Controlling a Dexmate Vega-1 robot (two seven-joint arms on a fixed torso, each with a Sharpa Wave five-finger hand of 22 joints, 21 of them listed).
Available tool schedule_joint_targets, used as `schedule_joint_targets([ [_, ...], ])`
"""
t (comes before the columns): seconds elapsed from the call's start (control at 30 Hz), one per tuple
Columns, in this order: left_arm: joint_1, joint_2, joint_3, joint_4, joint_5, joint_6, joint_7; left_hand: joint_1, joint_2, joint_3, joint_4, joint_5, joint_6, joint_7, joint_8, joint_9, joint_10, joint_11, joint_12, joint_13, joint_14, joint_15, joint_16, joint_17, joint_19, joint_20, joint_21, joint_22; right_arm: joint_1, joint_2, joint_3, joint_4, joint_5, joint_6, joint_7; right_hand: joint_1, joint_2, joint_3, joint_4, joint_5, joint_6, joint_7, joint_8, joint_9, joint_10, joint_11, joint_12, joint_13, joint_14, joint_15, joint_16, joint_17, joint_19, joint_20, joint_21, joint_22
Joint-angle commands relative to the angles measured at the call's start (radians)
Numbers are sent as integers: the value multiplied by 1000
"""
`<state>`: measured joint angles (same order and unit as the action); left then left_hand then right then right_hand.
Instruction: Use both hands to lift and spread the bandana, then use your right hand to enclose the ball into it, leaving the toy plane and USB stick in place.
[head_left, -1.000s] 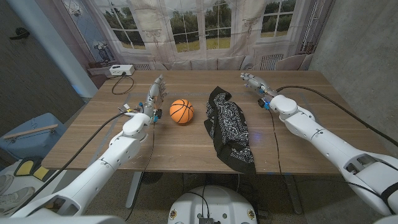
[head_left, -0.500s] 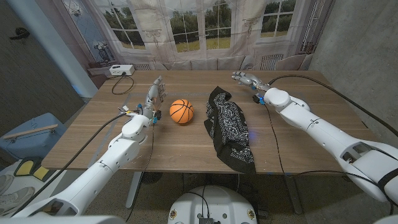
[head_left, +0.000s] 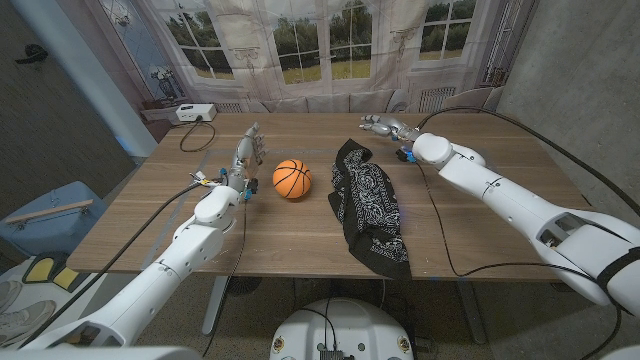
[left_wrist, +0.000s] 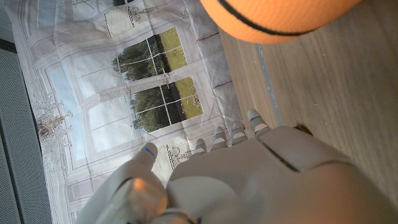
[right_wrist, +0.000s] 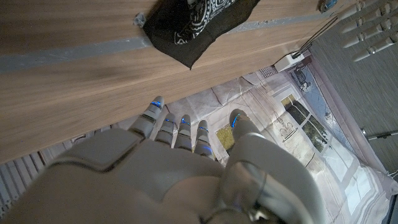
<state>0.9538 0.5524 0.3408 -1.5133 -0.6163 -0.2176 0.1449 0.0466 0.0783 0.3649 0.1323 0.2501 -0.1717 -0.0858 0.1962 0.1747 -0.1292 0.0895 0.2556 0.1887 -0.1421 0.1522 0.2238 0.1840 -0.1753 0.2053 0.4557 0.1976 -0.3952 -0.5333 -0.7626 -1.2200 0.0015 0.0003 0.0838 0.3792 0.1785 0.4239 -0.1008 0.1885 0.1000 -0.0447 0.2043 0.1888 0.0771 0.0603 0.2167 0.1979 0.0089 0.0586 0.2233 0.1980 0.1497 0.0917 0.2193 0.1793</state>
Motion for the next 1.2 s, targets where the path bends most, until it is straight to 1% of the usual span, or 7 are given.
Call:
schedule_joint_targets([
  [0.03,7,-3,-5,12,-7,-15,-9,1,0,-2,1,-1,-1,-5,1,3,6,2,-1,6,12,2,-1,3,-34,8,4,6,72,28,-85,14,-134,-73,35,7,3,7,4,-2,1,-1,-5,1,-2,-6,-2,3,-3,-6,7,6,7,-4,5,5],
  [0.07,7,-3,-5,13,-7,-15,-9,1,0,-2,1,-1,-1,-4,1,3,5,2,-1,6,12,2,-1,3,-34,8,4,6,72,28,-85,14,-135,-73,36,7,3,7,4,-2,0,-1,-5,1,-3,-7,-2,4,-3,-6,7,6,7,-3,5,5],
  [0.33,8,1,-8,19,-12,-18,-18,1,0,-3,1,-1,0,-6,0,4,6,1,-3,6,14,3,-2,3,-33,8,3,6,116,53,-140,33,-231,-113,26,12,5,10,6,-2,-1,0,-6,2,-1,-8,-2,4,-1,-10,8,8,12,-5,6,5],
  [0.67,2,1,-10,33,-17,-19,-26,0,-2,-6,1,-1,0,-5,-2,4,3,0,-6,6,14,2,-6,4,-33,8,1,6,171,92,-207,73,-326,-161,43,25,8,19,3,-3,-8,0,-9,3,-7,-13,-6,5,0,-15,8,9,18,-8,8,5],
  [0.9,-5,-2,-9,47,-21,-23,-35,-1,-2,-7,1,-1,1,-6,-3,4,4,0,-7,6,12,3,-8,4,-33,8,0,6,217,123,-268,105,-409,-210,65,41,7,27,-3,-4,-28,3,-15,3,-13,-12,-9,5,8,-22,10,8,29,-10,11,5],
  [1.1,-9,-5,-9,55,-20,-25,-34,-2,-3,-8,2,-1,1,-5,-3,4,3,0,-9,6,12,3,-9,4,-34,8,-1,6,248,148,-308,142,-456,-229,79,59,3,35,-13,-6,-49,6,-20,4,-25,-14,-14,6,12,-28,10,7,36,-10,12,5],
  [1.2,-13,-7,-9,61,-20,-27,-35,-2,-3,-8,2,-1,0,-5,-4,4,2,0,-10,7,13,3,-9,4,-34,8,-1,6,269,164,-336,162,-486,-247,101,69,-1,39,-19,-6,-62,7,-23,4,-35,-12,-17,6,12,-29,9,6,38,-10,11,4],
])
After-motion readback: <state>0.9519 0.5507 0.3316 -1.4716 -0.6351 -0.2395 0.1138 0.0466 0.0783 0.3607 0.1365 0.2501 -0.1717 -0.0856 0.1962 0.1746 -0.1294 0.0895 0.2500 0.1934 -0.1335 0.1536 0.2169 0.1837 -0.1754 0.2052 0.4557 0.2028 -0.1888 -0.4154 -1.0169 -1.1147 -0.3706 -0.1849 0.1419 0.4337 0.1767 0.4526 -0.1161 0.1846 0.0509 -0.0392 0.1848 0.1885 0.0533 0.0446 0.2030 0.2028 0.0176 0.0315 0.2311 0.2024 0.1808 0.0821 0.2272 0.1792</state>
